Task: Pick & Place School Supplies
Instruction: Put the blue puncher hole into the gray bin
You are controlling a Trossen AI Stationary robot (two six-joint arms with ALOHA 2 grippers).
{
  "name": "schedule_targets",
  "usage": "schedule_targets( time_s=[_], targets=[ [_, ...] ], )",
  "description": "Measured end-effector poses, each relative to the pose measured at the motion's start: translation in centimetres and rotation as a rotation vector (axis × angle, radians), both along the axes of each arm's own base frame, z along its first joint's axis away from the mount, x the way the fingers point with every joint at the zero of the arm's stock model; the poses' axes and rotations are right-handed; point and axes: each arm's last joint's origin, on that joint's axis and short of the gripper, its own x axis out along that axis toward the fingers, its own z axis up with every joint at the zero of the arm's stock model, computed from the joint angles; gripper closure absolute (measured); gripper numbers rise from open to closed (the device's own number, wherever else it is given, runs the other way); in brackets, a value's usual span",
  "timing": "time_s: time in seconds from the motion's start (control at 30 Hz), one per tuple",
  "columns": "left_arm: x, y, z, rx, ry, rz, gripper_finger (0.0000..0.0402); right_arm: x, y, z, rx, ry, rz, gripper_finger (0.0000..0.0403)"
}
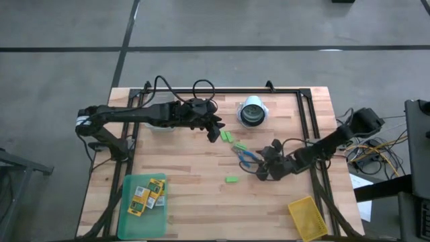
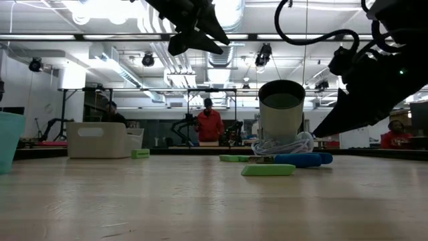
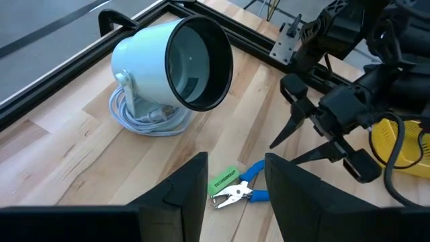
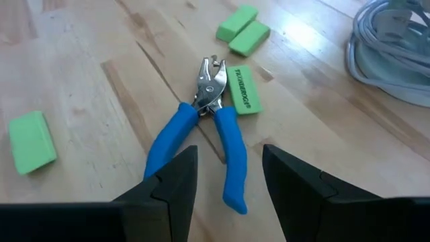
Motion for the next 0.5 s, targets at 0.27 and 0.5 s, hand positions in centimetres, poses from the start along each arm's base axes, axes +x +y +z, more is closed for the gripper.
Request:
schedule_targets(
  time_s=[0.27, 0.5],
  targets=[
    [0.0, 0.0, 0.0, 0.000, 0.000, 0.000, 0.0250, 0.1, -0.2, -1.2, -0.017, 0.039, -0.010, 0.0236],
    [0.0, 0.0, 0.0, 0.000, 0.000, 0.000, 0.0250, 0.9, -0.9, -2.4, -0.031, 0.076, -0.059, 0.0236]
  ],
)
